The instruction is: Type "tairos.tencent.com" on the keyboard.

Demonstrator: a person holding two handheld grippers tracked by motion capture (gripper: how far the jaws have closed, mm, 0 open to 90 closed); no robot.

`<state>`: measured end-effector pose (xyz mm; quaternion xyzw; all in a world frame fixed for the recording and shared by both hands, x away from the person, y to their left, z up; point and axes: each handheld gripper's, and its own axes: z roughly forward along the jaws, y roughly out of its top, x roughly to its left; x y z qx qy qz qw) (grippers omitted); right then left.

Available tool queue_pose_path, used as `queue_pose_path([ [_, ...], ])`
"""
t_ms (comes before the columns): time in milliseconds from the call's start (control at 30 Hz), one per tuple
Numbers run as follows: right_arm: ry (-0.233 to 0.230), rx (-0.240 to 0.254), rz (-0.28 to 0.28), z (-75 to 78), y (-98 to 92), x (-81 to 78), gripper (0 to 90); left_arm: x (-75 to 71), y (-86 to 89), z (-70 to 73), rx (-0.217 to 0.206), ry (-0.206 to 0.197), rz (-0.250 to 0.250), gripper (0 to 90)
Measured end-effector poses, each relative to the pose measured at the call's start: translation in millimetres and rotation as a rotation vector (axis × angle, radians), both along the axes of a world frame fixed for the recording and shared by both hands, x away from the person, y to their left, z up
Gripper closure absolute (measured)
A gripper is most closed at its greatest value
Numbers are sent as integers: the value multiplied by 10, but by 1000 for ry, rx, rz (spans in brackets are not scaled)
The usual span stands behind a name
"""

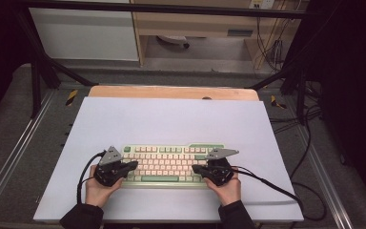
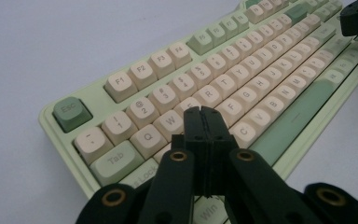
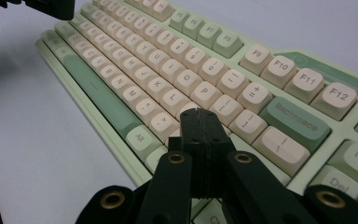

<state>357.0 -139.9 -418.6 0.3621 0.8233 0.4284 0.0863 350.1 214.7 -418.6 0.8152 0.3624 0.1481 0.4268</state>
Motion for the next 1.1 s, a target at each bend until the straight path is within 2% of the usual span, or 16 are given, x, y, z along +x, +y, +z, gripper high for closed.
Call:
queue_pose_path([
  [400, 2, 6, -4, 36, 207, 106, 900, -58, 155, -31, -10, 8, 15, 900],
  [633, 5, 13, -9, 33, 328, 183, 900, -54, 186, -31, -20, 9, 20, 900],
  [833, -1, -13, -18, 2, 437, 250, 900, -45, 193, -42, -25, 13, 21, 900],
  [1100, 15, -22, -24, -60, 534, 325, 900, -46, 188, -47, -25, 15, 18, 900],
])
